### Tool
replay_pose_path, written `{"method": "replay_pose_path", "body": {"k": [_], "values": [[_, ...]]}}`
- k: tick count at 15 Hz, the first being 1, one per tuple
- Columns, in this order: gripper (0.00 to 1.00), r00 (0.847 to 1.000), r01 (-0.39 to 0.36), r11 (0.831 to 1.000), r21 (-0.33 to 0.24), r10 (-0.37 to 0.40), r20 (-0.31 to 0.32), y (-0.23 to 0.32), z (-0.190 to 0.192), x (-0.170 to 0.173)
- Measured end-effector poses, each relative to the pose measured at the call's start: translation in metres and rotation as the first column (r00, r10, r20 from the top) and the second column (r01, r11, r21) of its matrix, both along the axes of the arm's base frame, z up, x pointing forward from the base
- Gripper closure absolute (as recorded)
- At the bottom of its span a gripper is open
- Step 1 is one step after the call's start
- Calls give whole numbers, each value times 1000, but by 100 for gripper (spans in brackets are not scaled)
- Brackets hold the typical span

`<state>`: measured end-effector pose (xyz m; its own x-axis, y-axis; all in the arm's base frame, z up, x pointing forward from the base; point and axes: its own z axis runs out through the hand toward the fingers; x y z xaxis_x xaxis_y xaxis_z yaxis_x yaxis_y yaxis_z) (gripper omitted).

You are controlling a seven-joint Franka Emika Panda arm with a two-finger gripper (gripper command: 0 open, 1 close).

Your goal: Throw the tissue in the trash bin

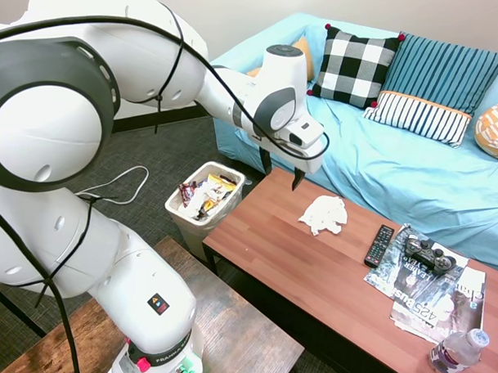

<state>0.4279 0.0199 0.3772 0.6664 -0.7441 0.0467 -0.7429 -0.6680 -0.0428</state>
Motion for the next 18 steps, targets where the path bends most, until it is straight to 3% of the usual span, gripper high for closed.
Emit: {"method": "replay_pose_path", "body": {"k": [4, 9, 13, 18], "values": [[0, 999, 26, 1000, -6, -25, 35, -3, -11, 13], [0, 991, 90, 992, -88, -80, 109, -5, -75, 81], [0, 987, 148, 981, -128, -138, 85, -9, -147, 144], [0, 981, 185, 977, -109, -178, 72, -3, -210, 198]]}}
